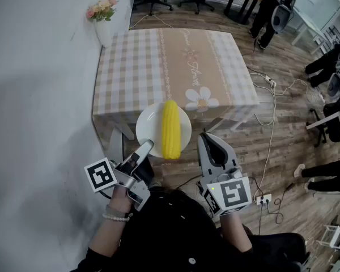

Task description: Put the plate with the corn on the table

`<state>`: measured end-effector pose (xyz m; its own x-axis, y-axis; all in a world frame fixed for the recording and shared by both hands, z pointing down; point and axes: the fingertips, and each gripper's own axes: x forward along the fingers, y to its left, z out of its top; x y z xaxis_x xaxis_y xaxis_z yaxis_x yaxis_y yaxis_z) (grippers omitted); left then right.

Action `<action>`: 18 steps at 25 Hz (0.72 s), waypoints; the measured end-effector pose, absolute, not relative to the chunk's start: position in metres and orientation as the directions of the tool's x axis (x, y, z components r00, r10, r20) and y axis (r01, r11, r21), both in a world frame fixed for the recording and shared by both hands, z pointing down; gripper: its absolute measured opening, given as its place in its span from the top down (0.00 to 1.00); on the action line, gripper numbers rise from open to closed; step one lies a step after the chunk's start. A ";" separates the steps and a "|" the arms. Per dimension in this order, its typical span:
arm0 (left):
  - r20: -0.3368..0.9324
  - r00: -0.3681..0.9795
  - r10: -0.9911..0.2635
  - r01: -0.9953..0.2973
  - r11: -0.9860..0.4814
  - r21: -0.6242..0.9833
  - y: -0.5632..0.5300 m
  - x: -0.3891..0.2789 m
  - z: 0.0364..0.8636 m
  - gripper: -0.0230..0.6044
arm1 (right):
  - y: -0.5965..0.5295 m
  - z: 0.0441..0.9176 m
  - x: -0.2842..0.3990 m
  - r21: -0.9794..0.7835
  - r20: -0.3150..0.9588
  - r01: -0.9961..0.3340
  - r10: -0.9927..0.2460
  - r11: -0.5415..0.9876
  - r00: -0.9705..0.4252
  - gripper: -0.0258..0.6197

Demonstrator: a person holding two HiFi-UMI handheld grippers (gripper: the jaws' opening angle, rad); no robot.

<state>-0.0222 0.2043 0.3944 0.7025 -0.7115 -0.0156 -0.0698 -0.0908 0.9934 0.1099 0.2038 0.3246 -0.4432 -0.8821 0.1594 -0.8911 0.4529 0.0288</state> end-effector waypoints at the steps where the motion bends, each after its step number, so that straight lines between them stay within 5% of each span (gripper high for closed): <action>1: -0.016 0.702 -0.712 -0.069 -0.091 0.993 0.203 -0.023 0.394 0.91 | 0.203 0.324 0.109 0.029 0.159 -0.891 -0.882 0.453 -0.443 0.89; 11: -0.028 0.698 -0.716 -0.060 -0.097 0.994 0.209 -0.027 0.396 0.91 | 0.207 0.331 0.106 0.019 0.169 -0.890 -0.878 0.456 -0.447 0.89; 18: -0.036 0.703 -0.711 -0.052 -0.102 0.993 0.196 -0.030 0.389 0.91 | 0.186 0.365 0.102 -0.445 0.232 -0.805 -0.818 0.392 -0.526 0.88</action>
<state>-0.0305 0.1957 0.3888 0.7026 -0.7107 -0.0364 -0.0516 -0.1018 0.9935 0.1019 0.1856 0.3653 -0.5261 -0.8183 0.2318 -0.8053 0.3916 -0.4452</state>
